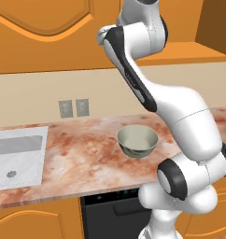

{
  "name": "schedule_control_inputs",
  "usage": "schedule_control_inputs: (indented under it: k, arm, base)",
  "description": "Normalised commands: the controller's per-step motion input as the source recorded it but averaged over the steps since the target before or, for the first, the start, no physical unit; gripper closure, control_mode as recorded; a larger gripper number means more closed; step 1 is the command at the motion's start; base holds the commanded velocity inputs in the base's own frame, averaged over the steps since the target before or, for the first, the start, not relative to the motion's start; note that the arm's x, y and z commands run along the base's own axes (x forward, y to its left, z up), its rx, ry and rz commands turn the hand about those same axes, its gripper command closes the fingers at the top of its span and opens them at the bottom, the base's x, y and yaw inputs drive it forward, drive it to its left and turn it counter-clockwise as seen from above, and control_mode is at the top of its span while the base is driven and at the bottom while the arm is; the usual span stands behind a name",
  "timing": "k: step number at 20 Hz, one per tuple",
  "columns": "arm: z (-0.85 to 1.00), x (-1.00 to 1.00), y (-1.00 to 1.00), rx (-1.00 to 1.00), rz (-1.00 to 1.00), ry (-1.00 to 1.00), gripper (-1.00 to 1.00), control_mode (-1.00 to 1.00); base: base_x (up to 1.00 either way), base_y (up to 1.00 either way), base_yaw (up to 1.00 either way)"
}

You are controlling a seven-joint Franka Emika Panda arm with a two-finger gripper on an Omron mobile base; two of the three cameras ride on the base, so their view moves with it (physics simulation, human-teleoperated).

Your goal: Open the cabinet and setup a tea strainer by placing it in the bowl upright.

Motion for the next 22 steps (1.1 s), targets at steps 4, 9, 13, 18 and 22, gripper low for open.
schedule_control_inputs:
  k: [4, 9, 13, 18, 22]
  arm:
    - [-0.14, 0.36, 0.26, 0.0, -0.09, 0.0, -1.0, -1.0]
    - [0.0, 0.3, 0.27, 0.0, -0.07, -0.02, -1.0, -1.0]
    - [-0.04, 0.37, 0.01, 0.0, -0.04, 0.0, -1.0, -1.0]
    - [-0.12, 0.36, -0.02, 0.01, 0.0, 0.0, -1.0, -1.0]
    - [-0.01, 0.26, -0.01, 0.01, 0.0, 0.0, -1.0, -1.0]
  base:
    - [0.0, 0.0, 0.0]
    - [0.0, 0.0, 0.0]
    - [0.0, 0.0, 0.0]
    - [0.0, 0.0, 0.0]
    - [0.0, 0.0, 0.0]
